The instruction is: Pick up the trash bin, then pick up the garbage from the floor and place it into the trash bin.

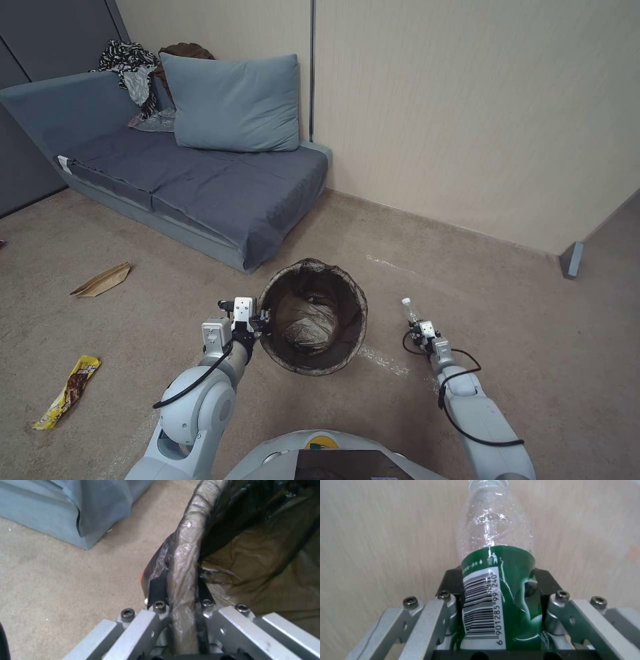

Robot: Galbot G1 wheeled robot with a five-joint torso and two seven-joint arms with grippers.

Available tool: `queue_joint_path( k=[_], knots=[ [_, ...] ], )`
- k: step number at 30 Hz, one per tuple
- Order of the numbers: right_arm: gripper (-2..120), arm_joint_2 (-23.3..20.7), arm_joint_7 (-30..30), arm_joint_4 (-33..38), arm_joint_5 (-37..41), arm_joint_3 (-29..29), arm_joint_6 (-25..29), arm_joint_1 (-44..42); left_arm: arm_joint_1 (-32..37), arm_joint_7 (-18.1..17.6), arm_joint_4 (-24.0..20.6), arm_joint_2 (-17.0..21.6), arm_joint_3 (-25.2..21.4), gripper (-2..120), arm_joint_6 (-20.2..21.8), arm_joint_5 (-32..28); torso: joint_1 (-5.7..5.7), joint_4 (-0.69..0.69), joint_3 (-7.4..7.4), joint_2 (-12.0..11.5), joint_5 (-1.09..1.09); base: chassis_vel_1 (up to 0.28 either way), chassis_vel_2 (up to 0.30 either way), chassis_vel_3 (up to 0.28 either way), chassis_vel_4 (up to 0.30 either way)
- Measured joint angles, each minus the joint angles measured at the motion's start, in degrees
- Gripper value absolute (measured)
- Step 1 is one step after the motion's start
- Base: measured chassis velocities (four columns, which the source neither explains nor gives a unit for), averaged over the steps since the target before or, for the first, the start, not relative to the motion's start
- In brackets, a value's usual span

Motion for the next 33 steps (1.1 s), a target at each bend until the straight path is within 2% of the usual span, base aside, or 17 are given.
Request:
queue_joint_path(
  k=[2,4,5,6,10,11,13,15,16,18,21,22,26,33],
  knots=[
    [33,0.0,0.0,2.2,0.4,-0.1,0.2,-0.9,0.0,0.0,0.2,0.0,0.0,0,-0.1,0.0,0.00,-0.03,0.00,0.0,0.04,0.000,0.000,0.000,0.000],
    [33,-0.2,0.1,8.2,1.8,-0.5,0.4,-3.1,-0.1,-0.1,0.6,0.0,0.1,0,-0.3,0.0,0.00,-0.04,0.00,0.0,-0.01,0.000,0.000,0.000,0.000],
    [33,-0.2,0.4,12.2,2.7,-0.7,0.6,-4.5,-0.1,-0.1,0.7,0.0,0.1,0,-0.4,0.0,0.00,0.00,0.00,0.0,-0.03,0.000,0.000,0.000,0.000],
    [33,-0.2,0.4,12.2,2.7,-0.7,0.6,-4.5,-0.1,-0.1,0.7,0.0,0.1,0,-0.4,0.0,0.00,0.00,0.00,0.0,-0.03,0.000,0.000,0.000,0.000],
    [31,0.3,1.2,29.4,5.7,-1.5,1.6,-10.8,-0.2,-0.1,1.2,-0.1,0.4,0,-0.6,0.3,0.00,0.01,-0.01,0.0,-0.06,0.000,0.000,0.000,0.000],
    [31,0.3,1.2,29.4,5.7,-1.5,1.6,-10.8,-0.2,-0.1,1.2,-0.1,0.4,0,-0.6,0.3,0.00,0.01,-0.01,0.0,-0.06,0.000,0.000,0.000,0.000],
    [31,0.7,0.9,37.5,6.2,-1.9,2.7,-14.2,-0.2,-0.1,1.6,-0.1,0.4,0,-0.7,0.5,0.00,-0.02,-0.01,0.0,-0.05,0.000,0.000,0.000,0.000],
    [31,0.8,0.7,40.1,6.2,-2.1,3.0,-15.1,-0.2,-0.1,1.7,-0.1,0.4,0,-0.8,0.6,0.00,-0.01,-0.01,0.0,-0.06,0.000,0.000,0.000,0.000],
    [31,0.9,-0.1,46.3,6.3,-2.6,3.9,-16.8,-0.3,0.0,1.9,-0.1,0.5,0,-0.8,0.7,0.00,0.00,-0.01,0.0,-0.06,0.000,0.000,0.000,0.000],
    [31,0.9,-0.4,49.1,6.3,-2.9,4.1,-17.4,-0.3,0.0,2.0,-0.1,0.5,0,-0.9,0.7,0.00,0.00,-0.01,0.0,-0.06,0.000,0.000,0.000,0.000],
    [31,0.3,-1.2,60.1,6.8,-5.2,4.3,-19.1,-0.6,0.0,2.9,-0.1,1.0,0,-0.9,0.8,0.00,0.01,-0.02,0.0,-0.09,0.000,0.000,0.000,0.000],
    [31,0.3,-1.2,60.1,6.8,-5.2,4.3,-19.1,-0.6,0.0,2.9,-0.1,1.0,0,-0.9,0.8,0.00,0.01,-0.02,0.0,-0.09,0.000,0.000,0.000,0.000],
    [31,-1.5,-2.0,67.9,7.0,-10.6,4.2,-19.4,-1.2,0.0,3.4,-0.1,1.9,0,-0.9,1.0,0.00,0.00,-0.02,0.0,-0.06,0.000,0.000,0.000,0.000],
    [31,-3.3,-2.6,72.1,6.3,-18.0,2.6,-19.2,-1.2,0.0,4.0,-0.5,2.9,0,-0.9,1.6,0.00,0.00,-0.02,0.0,-0.06,0.000,0.000,0.000,0.000]
  ],
)
